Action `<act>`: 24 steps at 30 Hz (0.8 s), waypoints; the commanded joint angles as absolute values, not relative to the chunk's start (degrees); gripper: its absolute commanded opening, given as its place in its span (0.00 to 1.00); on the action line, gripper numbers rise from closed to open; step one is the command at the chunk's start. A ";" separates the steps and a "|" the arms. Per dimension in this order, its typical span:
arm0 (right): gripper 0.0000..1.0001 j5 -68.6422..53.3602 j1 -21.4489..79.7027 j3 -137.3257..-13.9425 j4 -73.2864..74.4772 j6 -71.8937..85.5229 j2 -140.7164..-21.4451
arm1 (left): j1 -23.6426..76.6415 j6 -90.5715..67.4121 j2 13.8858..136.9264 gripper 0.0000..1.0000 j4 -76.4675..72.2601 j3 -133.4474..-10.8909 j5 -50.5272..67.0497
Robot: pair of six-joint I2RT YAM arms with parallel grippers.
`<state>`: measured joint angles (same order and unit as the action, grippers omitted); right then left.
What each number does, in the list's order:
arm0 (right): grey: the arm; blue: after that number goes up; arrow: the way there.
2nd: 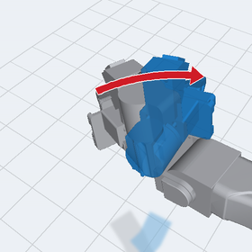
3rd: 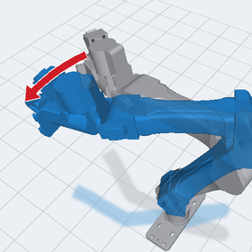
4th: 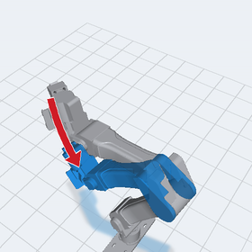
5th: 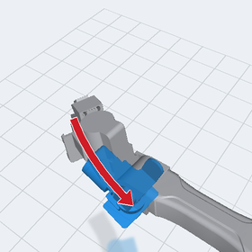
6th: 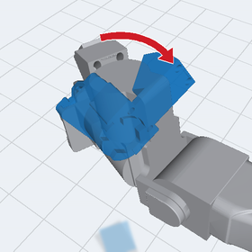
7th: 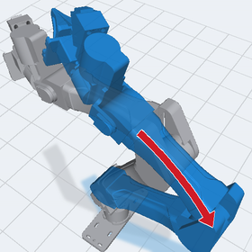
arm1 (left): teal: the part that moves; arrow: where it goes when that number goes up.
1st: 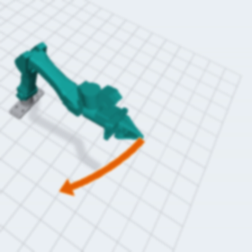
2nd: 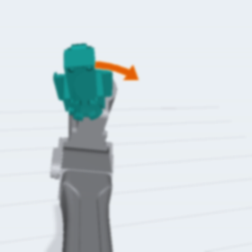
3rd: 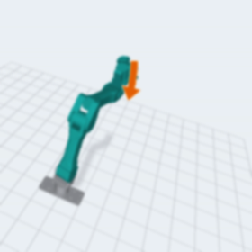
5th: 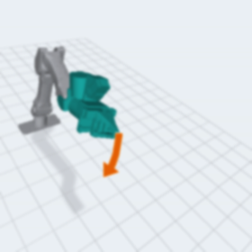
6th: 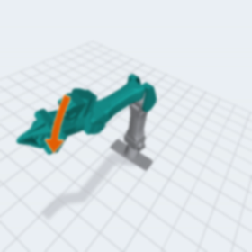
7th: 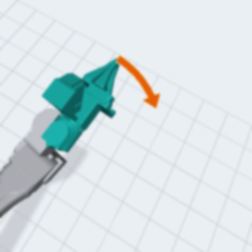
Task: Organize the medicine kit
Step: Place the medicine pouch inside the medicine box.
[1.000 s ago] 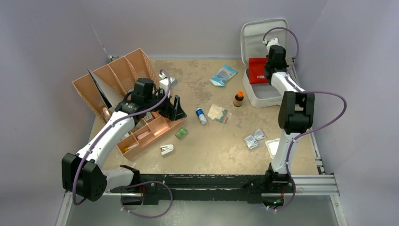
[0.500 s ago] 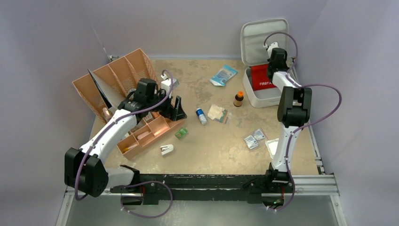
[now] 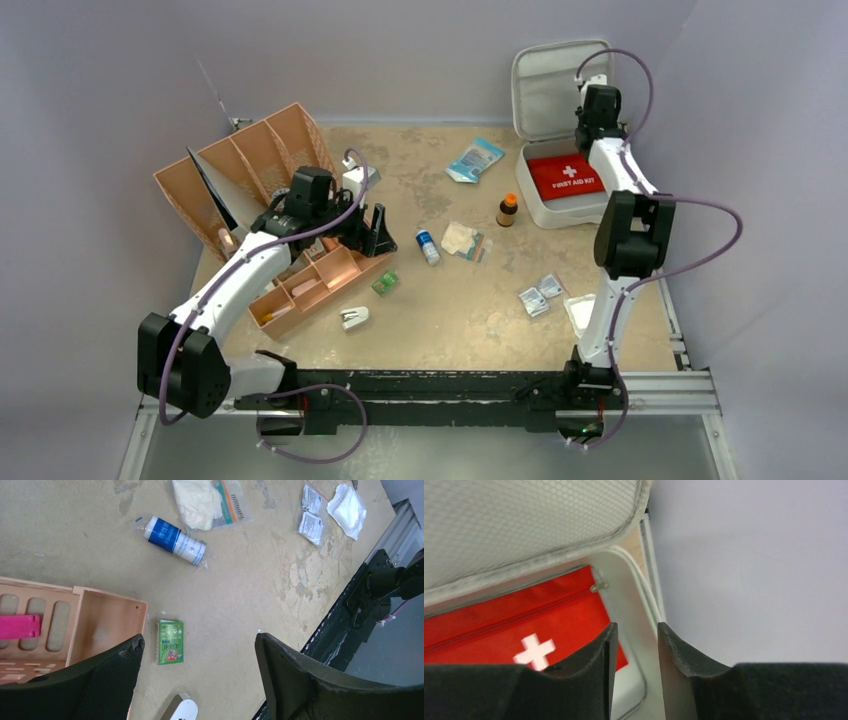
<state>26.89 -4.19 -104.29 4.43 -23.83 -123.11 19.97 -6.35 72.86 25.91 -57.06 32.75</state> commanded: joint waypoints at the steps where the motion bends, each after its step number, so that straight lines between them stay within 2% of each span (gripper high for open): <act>1: 0.37 19.28 -3.96 -105.96 17.09 -9.01 -115.25 | 20.13 -5.49 70.41 0.80 25.08 -57.20 33.16; 6: 0.38 12.99 -3.96 -100.27 20.94 -1.59 -112.72 | 20.13 -5.80 69.67 0.80 24.85 -57.30 34.68; 16: 0.32 -1.97 -3.96 -97.85 24.06 6.57 -118.74 | 20.13 -5.56 67.29 0.80 24.69 -56.77 34.49; 21: 0.25 -1.12 -3.96 -99.21 24.97 6.53 -123.86 | 20.13 -5.45 67.23 0.80 24.79 -56.70 34.00; 24: 0.24 1.13 -4.02 -99.68 25.79 5.68 -125.64 | 20.13 -5.36 67.30 0.80 24.83 -56.69 33.84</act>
